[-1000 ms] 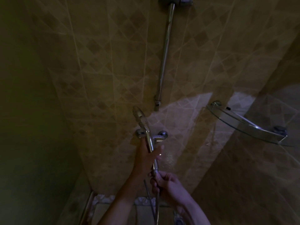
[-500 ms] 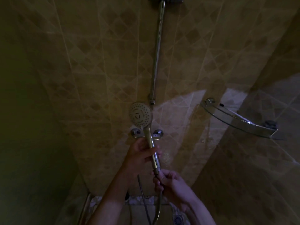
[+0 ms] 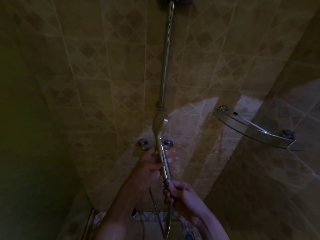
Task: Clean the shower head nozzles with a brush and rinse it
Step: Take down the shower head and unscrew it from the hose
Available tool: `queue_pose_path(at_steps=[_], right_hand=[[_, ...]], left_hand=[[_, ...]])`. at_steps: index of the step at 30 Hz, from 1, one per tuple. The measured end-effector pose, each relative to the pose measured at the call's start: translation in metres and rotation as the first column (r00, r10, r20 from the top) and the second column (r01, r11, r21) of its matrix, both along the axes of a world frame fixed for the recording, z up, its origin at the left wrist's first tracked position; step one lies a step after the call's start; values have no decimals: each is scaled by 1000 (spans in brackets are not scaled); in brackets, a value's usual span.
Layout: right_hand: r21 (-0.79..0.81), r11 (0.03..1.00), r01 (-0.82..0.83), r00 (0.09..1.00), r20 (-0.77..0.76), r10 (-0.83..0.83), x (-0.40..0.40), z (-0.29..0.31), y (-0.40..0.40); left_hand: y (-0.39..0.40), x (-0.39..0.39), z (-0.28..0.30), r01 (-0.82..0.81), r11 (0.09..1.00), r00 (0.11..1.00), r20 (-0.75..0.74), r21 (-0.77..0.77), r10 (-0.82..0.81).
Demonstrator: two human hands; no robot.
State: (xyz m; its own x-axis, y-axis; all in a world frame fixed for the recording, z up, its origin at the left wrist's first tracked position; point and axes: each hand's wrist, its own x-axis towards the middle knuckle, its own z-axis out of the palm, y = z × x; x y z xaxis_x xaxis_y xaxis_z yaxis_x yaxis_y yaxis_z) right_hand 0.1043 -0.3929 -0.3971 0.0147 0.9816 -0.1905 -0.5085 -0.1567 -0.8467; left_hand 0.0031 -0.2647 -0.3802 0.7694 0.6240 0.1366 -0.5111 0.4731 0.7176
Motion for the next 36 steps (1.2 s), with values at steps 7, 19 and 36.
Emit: queue_pose_path(at_steps=[7, 19, 36], right_hand=[[13, 1000, 6, 1000, -8, -6, 4, 3, 3], [-39, 999, 12, 991, 137, -6, 4, -2, 14], [28, 1000, 11, 994, 105, -14, 8, -7, 24]], left_hand=[[-1, 4, 3, -190, 980, 972, -131, 56, 196], [-7, 14, 5, -250, 967, 959, -153, -53, 239], [4, 12, 3, -333, 926, 899, -237, 179, 369]])
